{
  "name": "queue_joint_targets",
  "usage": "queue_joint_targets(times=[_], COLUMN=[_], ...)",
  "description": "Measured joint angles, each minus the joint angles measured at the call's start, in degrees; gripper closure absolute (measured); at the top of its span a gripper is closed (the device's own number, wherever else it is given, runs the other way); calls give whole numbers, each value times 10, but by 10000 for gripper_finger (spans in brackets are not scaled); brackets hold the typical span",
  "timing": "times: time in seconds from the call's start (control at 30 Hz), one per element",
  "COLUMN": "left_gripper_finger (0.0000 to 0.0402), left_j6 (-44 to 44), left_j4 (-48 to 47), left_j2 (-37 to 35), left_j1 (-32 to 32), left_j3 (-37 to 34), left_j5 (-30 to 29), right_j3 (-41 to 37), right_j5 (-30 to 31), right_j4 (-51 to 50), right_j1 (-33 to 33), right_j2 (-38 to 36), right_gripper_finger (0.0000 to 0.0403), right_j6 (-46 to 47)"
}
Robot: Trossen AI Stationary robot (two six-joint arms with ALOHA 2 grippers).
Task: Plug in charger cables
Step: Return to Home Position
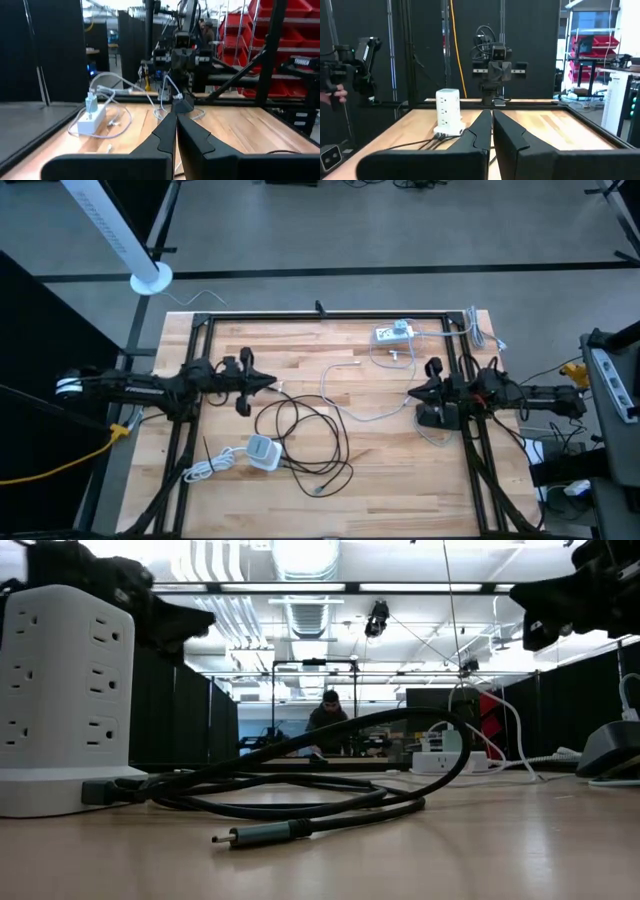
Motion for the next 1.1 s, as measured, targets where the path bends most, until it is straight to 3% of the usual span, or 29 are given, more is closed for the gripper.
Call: queue_joint_targets(times=[0.1,0.3,0.53,0.67,0.77,0.97,1.1], left_gripper_finger=[402,401,401,401,402,401,401], left_j6=[-8,22,-2,-20,17,-12,15], left_j4=[-3,-191,-415,-468,-472,-604,-585], left_j2=[-66,-247,-437,-510,-520,-520,-520], left_j1=[0,0,0,-4,-8,-38,-87], left_j3=[-38,-42,-43,-43,-34,13,18], left_j5=[-1,-16,-37,-40,-40,-56,-179], right_j3=[0,0,0,0,0,0,0], right_j5=[0,12,12,12,11,13,11], right_j4=[-25,-88,-68,-69,-69,-71,-83], right_j1=[0,0,0,0,0,0,0], right_j2=[-12,-12,-12,-12,-12,-12,-11], right_gripper_finger=[403,403,403,403,403,403,403], right_j6=[-1,13,32,58,60,69,76])
